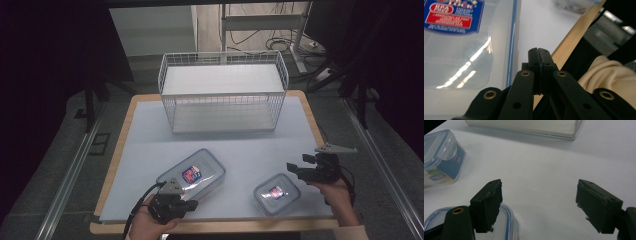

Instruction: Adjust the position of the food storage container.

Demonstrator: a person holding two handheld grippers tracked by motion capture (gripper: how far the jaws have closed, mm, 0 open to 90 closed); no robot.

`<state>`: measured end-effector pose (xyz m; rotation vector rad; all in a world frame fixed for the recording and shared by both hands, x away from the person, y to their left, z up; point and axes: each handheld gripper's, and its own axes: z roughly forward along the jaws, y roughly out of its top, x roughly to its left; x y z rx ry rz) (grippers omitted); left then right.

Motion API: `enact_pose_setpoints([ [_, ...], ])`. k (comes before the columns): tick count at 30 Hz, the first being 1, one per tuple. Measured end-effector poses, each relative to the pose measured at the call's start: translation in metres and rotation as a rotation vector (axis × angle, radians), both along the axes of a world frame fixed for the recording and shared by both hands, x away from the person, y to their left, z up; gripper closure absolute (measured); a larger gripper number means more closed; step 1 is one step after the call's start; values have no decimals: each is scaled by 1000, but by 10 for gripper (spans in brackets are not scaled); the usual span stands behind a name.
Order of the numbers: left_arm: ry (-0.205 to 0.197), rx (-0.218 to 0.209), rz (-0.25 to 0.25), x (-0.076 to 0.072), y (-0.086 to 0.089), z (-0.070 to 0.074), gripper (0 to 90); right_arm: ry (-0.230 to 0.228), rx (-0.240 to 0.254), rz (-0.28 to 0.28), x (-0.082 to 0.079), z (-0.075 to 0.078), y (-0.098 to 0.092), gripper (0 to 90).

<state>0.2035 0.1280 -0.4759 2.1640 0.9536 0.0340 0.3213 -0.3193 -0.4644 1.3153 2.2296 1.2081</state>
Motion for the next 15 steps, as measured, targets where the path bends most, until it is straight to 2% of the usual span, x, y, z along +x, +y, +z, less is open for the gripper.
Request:
enact_pose_setpoints([
  [3,13,7,-2,1,1,-3,900,3,0,-3,1,0,0,210],
  [4,25,27,-5,3,1,-7,900,5,-3,-3,1,-2,0,209],
  [7,42,13,-14,4,3,-10,900,14,-4,-5,2,-4,0,209],
  [9,47,19,-20,5,2,-11,900,21,-7,-14,3,-6,-2,209],
  [12,53,47,-27,4,-1,-14,900,23,-9,-20,3,-6,-2,209],
  [14,50,90,-23,6,-3,-19,900,21,-9,-22,2,-6,-2,209],
  [15,50,90,-23,6,-3,-19,900,21,-9,-22,2,-6,-2,209],
])
